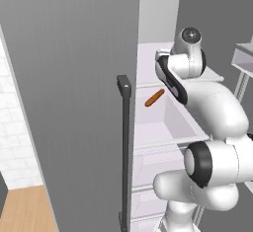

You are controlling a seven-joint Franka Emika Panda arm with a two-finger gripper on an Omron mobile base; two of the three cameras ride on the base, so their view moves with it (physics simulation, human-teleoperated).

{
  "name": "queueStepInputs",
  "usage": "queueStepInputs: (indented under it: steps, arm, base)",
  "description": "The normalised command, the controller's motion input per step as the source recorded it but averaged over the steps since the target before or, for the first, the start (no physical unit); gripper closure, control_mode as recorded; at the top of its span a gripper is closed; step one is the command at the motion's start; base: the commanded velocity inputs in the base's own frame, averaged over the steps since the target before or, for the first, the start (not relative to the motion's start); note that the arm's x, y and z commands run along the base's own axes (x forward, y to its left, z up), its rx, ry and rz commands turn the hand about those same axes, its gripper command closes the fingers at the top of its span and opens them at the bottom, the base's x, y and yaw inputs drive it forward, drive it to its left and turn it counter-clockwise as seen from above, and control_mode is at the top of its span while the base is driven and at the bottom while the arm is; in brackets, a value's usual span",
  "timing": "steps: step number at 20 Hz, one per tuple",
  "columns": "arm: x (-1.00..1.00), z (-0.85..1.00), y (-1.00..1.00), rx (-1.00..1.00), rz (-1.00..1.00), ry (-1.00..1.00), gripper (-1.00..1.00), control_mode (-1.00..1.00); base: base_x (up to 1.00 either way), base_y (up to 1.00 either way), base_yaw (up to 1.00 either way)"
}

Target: Grab a lemon wedge from the fridge and one ice cube from the ice bowl, and put them in the glass of lemonade.

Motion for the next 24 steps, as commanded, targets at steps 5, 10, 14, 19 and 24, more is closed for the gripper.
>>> queueStepInputs:
  steps: [5, 10, 14, 19, 24]
  arm:
    - [0.07, -0.16, -0.1, 0.0, -0.02, 0.06, -1.0, -1.0]
    - [0.0, -0.33, -0.03, -0.02, -0.03, 0.09, -1.0, -1.0]
    - [0.0, -0.43, 0.0, -0.05, -0.04, 0.06, -1.0, -1.0]
    - [0.0, -0.29, 0.0, -0.03, -0.04, 0.04, 1.0, -1.0]
    - [0.13, -0.01, 0.0, 0.0, 0.0, -0.01, 1.0, -1.0]
  base:
    - [0.0, 0.0, 0.0]
    - [0.0, 0.0, 0.0]
    - [0.0, 0.0, 0.0]
    - [0.0, 0.0, 0.0]
    - [0.0, 0.0, 0.0]
